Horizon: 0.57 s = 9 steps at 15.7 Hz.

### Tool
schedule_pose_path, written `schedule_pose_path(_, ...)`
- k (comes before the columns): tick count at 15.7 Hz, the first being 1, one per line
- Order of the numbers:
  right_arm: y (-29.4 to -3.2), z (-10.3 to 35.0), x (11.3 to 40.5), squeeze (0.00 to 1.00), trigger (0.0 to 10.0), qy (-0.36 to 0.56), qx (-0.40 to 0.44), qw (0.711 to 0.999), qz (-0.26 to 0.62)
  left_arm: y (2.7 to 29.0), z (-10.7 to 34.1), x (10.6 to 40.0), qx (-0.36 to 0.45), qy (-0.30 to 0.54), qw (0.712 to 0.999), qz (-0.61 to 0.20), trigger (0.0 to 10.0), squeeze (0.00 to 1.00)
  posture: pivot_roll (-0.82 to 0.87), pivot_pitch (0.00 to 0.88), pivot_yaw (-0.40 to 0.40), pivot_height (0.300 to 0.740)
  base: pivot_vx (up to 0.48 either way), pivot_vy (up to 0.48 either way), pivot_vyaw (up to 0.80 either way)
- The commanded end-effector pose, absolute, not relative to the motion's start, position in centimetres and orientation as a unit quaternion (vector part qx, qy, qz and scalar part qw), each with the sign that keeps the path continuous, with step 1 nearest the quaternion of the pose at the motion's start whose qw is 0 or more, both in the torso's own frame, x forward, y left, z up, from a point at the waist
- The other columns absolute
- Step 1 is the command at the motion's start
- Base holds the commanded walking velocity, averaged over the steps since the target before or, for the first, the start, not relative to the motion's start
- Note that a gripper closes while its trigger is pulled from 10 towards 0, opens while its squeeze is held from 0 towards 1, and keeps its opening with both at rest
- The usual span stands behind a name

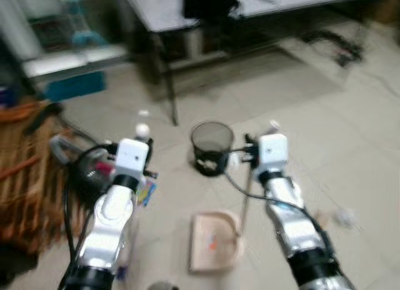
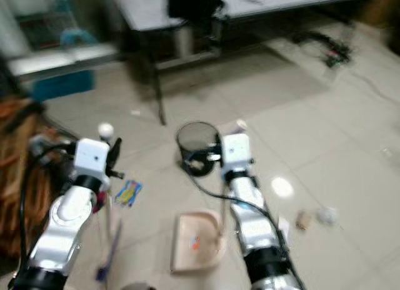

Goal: Sweep floor

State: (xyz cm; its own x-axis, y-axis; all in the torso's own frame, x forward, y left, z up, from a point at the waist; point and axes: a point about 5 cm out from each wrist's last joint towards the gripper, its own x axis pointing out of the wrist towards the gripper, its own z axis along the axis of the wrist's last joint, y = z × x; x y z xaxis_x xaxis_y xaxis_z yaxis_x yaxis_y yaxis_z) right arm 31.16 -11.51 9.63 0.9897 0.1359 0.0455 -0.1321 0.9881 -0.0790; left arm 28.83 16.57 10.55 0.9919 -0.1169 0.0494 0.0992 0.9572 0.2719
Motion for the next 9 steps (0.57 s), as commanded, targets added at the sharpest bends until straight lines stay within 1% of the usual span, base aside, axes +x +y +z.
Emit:
schedule_pose_path(1, -10.8, 10.5, 31.5, 0.0, 10.0, -0.041, -0.038, 0.995, 0.078, 17.2, 11.4, 29.0, 0.146, -0.048, 0.987, -0.045, 10.0, 0.0, -0.01, 0.0, 0.053, 0.74, 0.0, -0.48, 0.8)
schedule_pose_path(3, -10.7, 10.6, 31.6, 0.0, 10.0, -0.041, -0.039, 0.995, 0.081, 17.2, 11.5, 28.9, 0.149, -0.048, 0.987, -0.041, 10.0, 0.0, 0.0, 0.0, 0.05, 0.74, 0.0, -0.48, 0.8)
schedule_pose_path(4, -10.5, 10.6, 31.6, 0.0, 10.0, -0.041, -0.038, 0.995, 0.082, 17.5, 11.7, 28.8, 0.134, -0.053, 0.989, -0.028, 10.0, 0.0, 0.0, 0.0, 0.05, 0.74, 0.0, 0.0, 0.8)
schedule_pose_path(6, -10.7, 10.3, 31.6, 0.0, 10.0, -0.025, -0.019, 0.997, 0.069, 17.7, 11.9, 28.8, 0.126, -0.055, 0.99, -0.019, 10.0, 0.0, 0.0, 0.0, 0.048, 0.74, 0.0, 0.0, 0.0)
schedule_pose_path(8, -10.8, 10.3, 31.7, 0.0, 10.0, -0.027, -0.018, 0.997, 0.07, 17.7, 12.3, 28.9, 0.139, -0.064, 0.988, -0.018, 10.0, 0.0, 0.0, 0.0, 0.05, 0.74, 0.0, 0.0, 0.0)
schedule_pose_path(9, -10.7, 10.4, 31.7, 0.0, 10.0, -0.028, -0.017, 0.997, 0.071, 17.8, 12.6, 29.1, 0.131, -0.074, 0.988, -0.014, 10.0, 0.0, 0.0, 0.0, 0.052, 0.74, 0.0, 0.0, 0.0)
